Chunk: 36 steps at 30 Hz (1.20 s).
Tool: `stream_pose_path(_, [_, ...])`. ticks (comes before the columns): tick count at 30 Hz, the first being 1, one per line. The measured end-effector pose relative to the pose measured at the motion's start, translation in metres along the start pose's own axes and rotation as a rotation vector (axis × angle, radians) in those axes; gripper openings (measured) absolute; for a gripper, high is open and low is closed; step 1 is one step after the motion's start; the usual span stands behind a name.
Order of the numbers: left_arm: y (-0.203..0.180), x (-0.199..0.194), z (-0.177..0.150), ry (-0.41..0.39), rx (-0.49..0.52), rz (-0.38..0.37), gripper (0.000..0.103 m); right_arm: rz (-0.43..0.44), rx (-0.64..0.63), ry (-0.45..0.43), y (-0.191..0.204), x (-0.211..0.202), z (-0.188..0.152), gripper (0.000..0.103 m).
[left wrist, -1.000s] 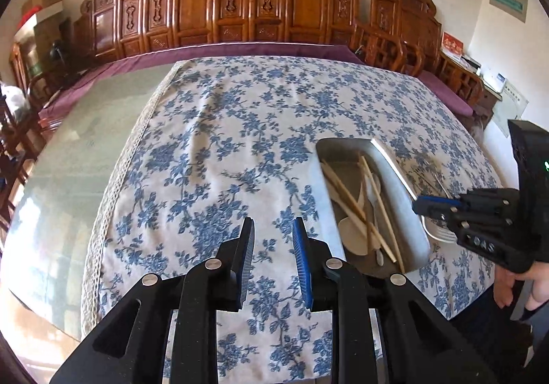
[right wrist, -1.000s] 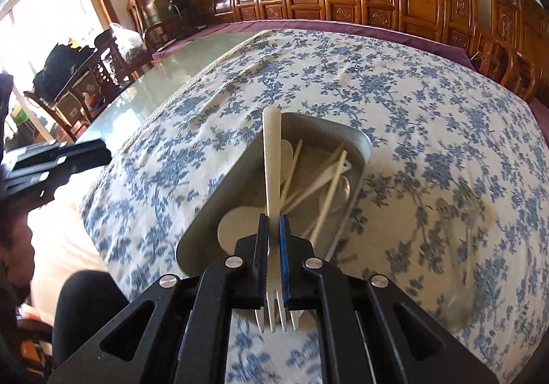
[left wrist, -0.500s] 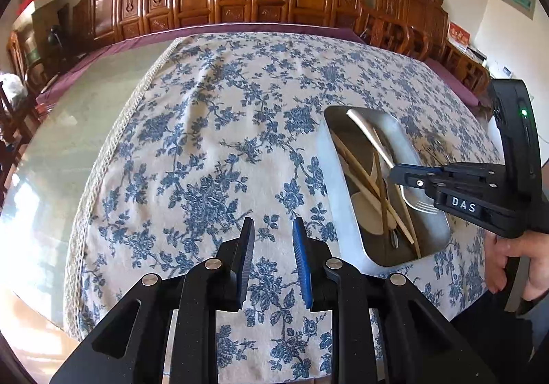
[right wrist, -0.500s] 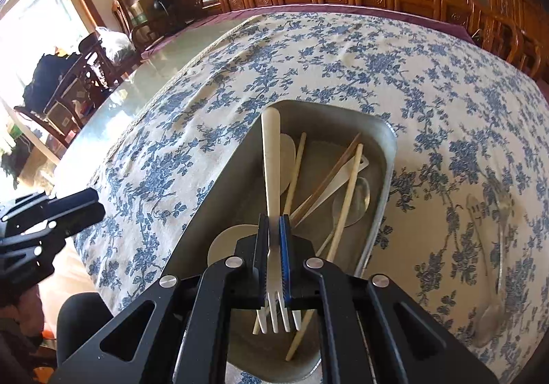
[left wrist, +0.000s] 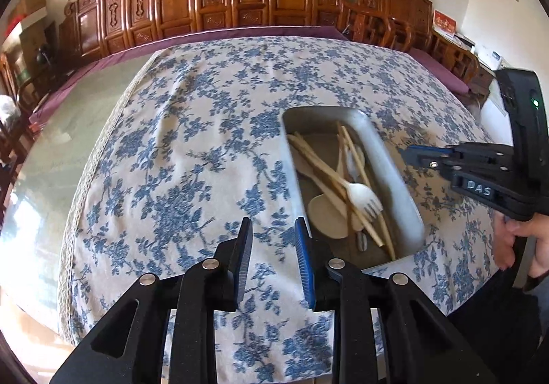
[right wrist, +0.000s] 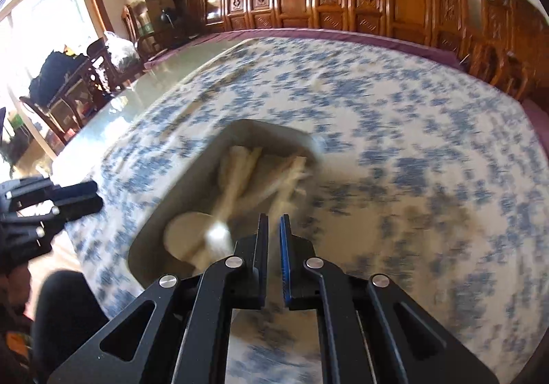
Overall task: Organize utensils
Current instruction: 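Lower the white fork into the tray and open the right tool, then grasp the metal fork on the tablecloth with the right tool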
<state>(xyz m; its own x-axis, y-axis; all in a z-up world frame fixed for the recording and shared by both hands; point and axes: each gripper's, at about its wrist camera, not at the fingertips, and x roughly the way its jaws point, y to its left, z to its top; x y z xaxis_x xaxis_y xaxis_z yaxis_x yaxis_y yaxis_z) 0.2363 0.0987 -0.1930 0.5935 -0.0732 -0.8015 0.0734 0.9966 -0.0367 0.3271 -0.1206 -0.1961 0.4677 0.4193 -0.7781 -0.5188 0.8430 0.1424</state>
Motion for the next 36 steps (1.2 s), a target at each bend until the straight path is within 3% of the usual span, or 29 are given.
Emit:
stream_pose_path(8, [-0.039,0.010,0.011,-0.003,0.018,-0.014,0.031,-0.112,0.010,-0.036,-0.075,-0.033,-0.026,0.008])
stream_pose_path(9, [-0.044,0.012,0.013,-0.004,0.020,-0.016,0.031,-0.121,0.017,-0.036,-0.082,-0.033,-0.028,0.010])
stream_pose_path(11, [-0.054,0.014,0.015,-0.006,0.022,-0.023,0.032,-0.138,0.019,-0.037,-0.096,-0.033,-0.033,0.023])
stream_pose_path(14, [-0.072,0.022,0.020,-0.011,0.023,-0.042,0.035,-0.161,0.012,-0.021,-0.118,-0.027,-0.042,0.023])
stream_pose_path(16, [-0.082,0.026,0.023,-0.016,0.024,-0.050,0.043,-0.170,0.011,-0.008,-0.129,-0.020,-0.045,0.023])
stream_pose_path(20, [-0.100,0.036,0.029,-0.016,0.026,-0.065,0.054,-0.157,0.033,0.005,-0.141,-0.004,-0.046,0.023])
stream_pose_path(26, [-0.114,0.044,0.034,-0.029,-0.005,-0.079,0.056,-0.142,0.021,0.045,-0.146,0.028,-0.039,0.023])
stream_pose_path(33, [-0.125,0.050,0.039,-0.027,0.000,-0.086,0.058,-0.198,0.008,0.084,-0.150,0.043,-0.033,0.021])
stream_pose_path(36, [-0.128,0.052,0.039,-0.019,0.001,-0.083,0.058,-0.198,-0.004,0.093,-0.151,0.043,-0.033,0.010])
